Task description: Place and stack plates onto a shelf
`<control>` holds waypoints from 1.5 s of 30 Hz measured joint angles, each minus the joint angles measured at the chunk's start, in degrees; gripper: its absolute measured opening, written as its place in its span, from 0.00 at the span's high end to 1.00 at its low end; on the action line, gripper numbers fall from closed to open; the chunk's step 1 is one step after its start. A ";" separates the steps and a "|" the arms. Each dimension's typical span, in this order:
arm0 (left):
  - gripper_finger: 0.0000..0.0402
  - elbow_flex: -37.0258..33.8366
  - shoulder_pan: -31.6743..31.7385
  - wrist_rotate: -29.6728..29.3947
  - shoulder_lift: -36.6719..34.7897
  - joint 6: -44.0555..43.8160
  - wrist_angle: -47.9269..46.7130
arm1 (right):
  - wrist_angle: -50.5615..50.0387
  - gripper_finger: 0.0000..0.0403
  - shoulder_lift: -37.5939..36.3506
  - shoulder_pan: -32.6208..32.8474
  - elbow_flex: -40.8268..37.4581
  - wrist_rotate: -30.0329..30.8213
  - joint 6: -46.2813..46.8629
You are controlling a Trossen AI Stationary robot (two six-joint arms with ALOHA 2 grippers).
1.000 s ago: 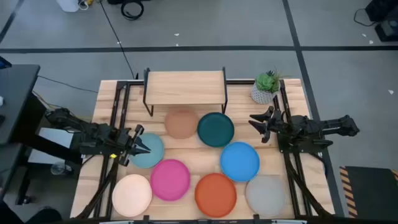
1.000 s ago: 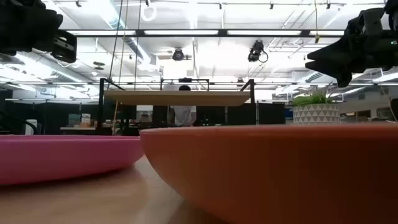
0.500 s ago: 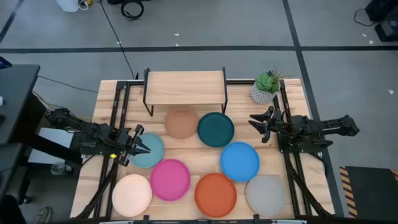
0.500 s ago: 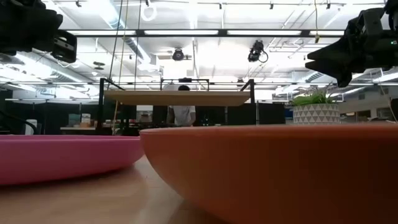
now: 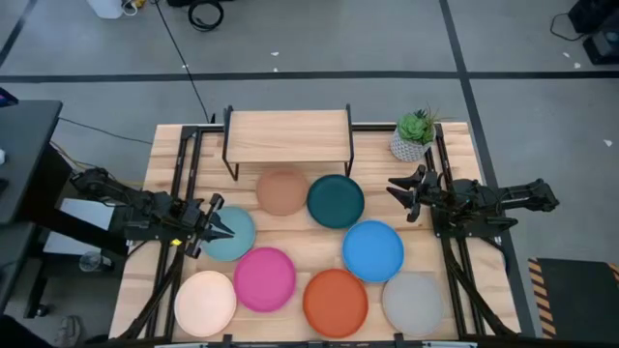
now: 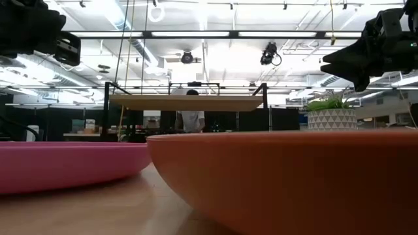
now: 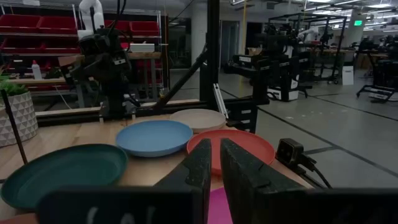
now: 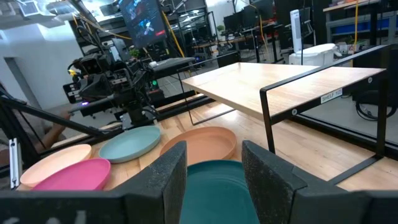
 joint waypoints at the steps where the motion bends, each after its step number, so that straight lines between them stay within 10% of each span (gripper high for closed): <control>1: 0.89 0.00 0.00 0.00 0.02 0.00 0.00 | 0.00 0.60 0.01 0.00 0.00 0.00 -0.01; 34: 0.89 0.01 0.01 0.01 0.00 0.00 0.01 | 0.00 0.60 -0.01 -0.02 -0.02 0.00 -0.01; 45: 0.89 0.00 0.13 -1.51 0.02 24.79 2.23 | 0.00 0.60 -0.01 0.00 -0.01 0.00 -0.01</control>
